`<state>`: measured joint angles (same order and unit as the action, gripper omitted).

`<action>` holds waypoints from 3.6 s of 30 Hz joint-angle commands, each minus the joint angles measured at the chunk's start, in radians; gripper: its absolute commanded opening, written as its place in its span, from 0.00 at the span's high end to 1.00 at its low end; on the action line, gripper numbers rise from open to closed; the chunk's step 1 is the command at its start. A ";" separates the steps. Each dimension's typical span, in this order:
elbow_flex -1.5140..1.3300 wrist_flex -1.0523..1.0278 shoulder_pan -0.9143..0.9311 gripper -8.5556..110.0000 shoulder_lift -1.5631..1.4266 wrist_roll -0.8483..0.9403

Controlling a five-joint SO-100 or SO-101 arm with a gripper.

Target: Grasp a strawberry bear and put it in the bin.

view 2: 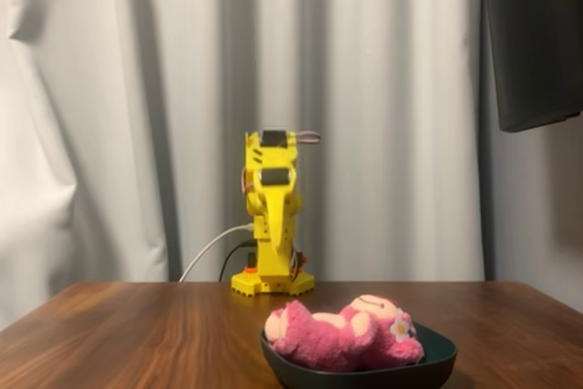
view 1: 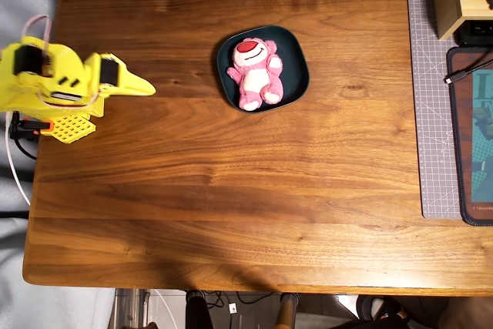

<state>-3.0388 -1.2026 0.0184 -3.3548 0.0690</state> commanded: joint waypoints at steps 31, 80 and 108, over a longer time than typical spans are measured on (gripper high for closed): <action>-0.020 -0.055 -0.028 0.93 -0.029 -0.008; -0.020 -0.055 -0.028 0.93 -0.029 -0.008; -0.020 -0.055 -0.028 0.93 -0.029 -0.008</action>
<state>-3.0772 -1.2502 0.0031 -3.3548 0.0721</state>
